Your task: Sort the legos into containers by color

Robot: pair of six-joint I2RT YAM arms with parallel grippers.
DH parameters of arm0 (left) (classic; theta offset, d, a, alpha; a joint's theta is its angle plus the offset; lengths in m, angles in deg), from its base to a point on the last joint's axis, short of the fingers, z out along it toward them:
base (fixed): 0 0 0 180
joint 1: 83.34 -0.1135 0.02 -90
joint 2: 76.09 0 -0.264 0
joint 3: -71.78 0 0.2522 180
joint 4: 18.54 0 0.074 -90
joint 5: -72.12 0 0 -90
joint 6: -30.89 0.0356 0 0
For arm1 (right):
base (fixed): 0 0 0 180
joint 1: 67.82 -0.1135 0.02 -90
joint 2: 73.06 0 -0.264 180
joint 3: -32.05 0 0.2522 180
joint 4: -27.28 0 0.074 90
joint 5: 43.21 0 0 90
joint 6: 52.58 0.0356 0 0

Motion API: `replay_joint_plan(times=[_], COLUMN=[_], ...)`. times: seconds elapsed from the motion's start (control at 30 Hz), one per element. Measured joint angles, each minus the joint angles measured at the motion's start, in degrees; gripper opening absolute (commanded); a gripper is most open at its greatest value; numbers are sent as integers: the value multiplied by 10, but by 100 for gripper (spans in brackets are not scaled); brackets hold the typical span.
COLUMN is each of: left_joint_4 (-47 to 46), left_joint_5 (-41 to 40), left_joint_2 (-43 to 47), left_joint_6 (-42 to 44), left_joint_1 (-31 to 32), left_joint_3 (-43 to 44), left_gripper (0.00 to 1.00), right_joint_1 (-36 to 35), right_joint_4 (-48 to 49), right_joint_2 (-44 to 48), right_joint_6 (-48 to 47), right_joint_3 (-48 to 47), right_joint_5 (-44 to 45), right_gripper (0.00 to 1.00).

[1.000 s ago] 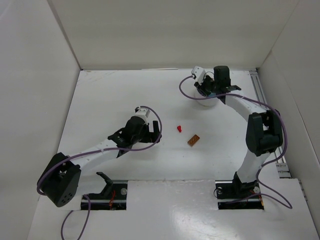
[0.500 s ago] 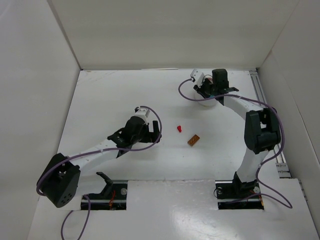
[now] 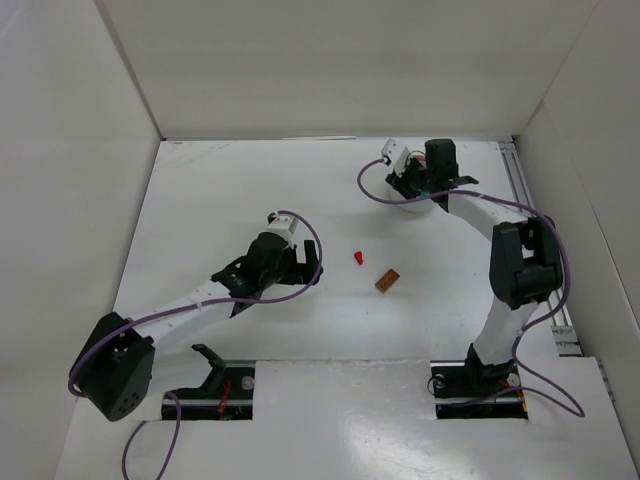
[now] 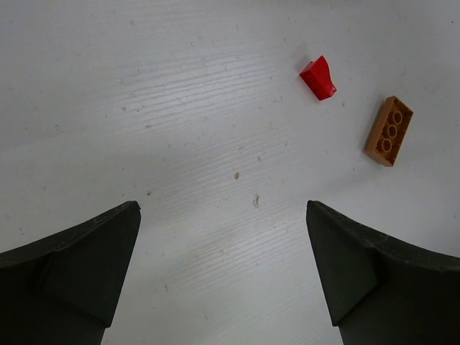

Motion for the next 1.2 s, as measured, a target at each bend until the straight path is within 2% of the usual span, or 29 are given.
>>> replay_joint_plan(times=[0.1, 0.37, 0.5, 0.6, 0.63, 0.67, 0.8, 0.93, 1.07, 1.2], left_joint_4=[0, 0, 2, 4, 5, 5, 3, 1, 14, 42], left_joint_5=[0, 1, 2, 5, 5, 5, 11, 21, 26, 26], left_joint_2=[0, 0, 6, 16, 21, 26, 57, 92, 123, 170], left_joint_6=[0, 0, 0, -1, -1, -2, -7, -23, -48, -75], left_joint_1=[0, 0, 0, 0, 0, 0, 0, 0, 0, 0], left_joint_3=[0, 0, 0, 0, 0, 0, -4, -22, -45, -71], left_gripper=[99, 99, 99, 99, 99, 99, 99, 99, 99, 99], right_joint_1=[-1, -3, -8, -11, -12, -12, -28, -71, -166, -250], right_joint_4=[-2, -1, 1, 4, 4, 7, 5, 0, -13, -16], right_joint_2=[10, 57, 93, 137, 156, 174, 254, 315, 330, 319], right_joint_6=[0, 0, 3, 11, 15, 20, 35, 63, 110, 164], right_joint_3=[6, 8, 16, 43, 57, 71, 145, 224, 289, 312], right_joint_5=[0, 5, 12, 16, 17, 17, 17, 15, 33, 77], right_gripper=[55, 59, 65, 77, 84, 100, 100, 100, 100, 98])
